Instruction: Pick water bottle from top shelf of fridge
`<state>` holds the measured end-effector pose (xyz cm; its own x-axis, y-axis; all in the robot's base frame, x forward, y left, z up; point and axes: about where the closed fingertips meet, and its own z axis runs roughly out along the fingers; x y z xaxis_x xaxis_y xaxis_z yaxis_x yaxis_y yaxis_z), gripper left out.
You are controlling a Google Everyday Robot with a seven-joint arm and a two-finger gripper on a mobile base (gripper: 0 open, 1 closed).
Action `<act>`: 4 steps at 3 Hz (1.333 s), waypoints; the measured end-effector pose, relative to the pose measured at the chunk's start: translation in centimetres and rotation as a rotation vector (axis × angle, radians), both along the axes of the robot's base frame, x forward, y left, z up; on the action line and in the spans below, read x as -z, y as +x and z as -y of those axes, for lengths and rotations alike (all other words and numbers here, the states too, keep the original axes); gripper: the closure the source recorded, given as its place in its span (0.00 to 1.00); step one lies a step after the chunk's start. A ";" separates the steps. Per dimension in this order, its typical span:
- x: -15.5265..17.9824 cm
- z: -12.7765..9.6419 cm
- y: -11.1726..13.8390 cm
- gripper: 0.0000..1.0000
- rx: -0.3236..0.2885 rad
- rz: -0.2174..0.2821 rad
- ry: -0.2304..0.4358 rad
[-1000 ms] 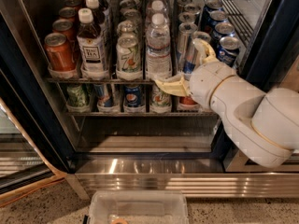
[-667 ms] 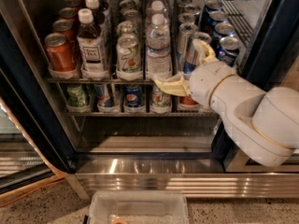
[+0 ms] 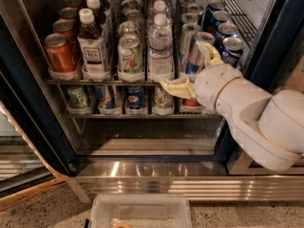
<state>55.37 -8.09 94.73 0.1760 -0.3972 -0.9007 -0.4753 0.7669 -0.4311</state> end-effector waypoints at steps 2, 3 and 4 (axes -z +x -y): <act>0.0 -0.5 -2.1 0.43 -0.019 -0.004 0.003; 0.7 -0.8 -4.4 0.44 -0.008 -0.006 0.012; 1.3 -1.4 -5.8 0.31 0.021 0.020 0.008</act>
Offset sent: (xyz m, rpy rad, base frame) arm -0.0580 0.0080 -0.0023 0.0109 0.0125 0.0446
